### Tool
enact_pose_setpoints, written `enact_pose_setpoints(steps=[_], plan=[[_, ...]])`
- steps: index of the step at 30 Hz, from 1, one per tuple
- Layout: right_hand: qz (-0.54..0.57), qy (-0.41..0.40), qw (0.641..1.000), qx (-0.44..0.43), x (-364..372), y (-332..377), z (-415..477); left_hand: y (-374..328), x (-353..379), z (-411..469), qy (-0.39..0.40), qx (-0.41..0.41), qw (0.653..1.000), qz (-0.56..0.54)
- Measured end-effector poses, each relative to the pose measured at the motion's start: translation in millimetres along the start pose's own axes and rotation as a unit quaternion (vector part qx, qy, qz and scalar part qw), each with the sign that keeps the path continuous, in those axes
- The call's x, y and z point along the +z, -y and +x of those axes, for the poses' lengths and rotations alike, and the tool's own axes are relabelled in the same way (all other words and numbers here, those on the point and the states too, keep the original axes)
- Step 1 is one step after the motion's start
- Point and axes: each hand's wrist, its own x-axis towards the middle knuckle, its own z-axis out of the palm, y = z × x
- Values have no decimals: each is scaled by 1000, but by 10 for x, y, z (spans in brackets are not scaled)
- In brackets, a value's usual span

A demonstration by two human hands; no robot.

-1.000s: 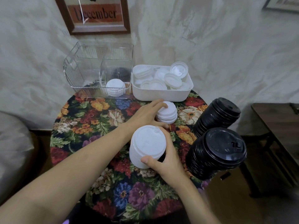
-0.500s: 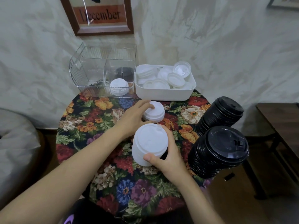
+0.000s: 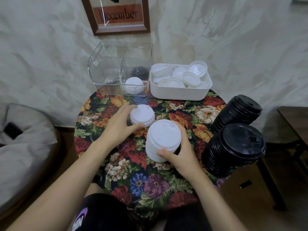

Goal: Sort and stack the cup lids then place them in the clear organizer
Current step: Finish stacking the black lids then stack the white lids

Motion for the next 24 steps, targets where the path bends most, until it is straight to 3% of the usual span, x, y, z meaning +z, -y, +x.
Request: enact_pose_setpoints(steps=[9, 14, 18, 24], plan=[[5, -1, 1000, -1, 0, -50, 9, 39, 6, -49, -63, -13, 997, -38], [1, 6, 1000, 1, 3, -26, 84, -116, -145, -226, -123, -28, 973, -194], [3, 9, 1000, 9, -6, -24, 133, -457, -257, -457, -38, 30, 952, -302], [11, 19, 1000, 10, -17, -63, 128, -580, -235, -498, 113, 57, 961, -246]])
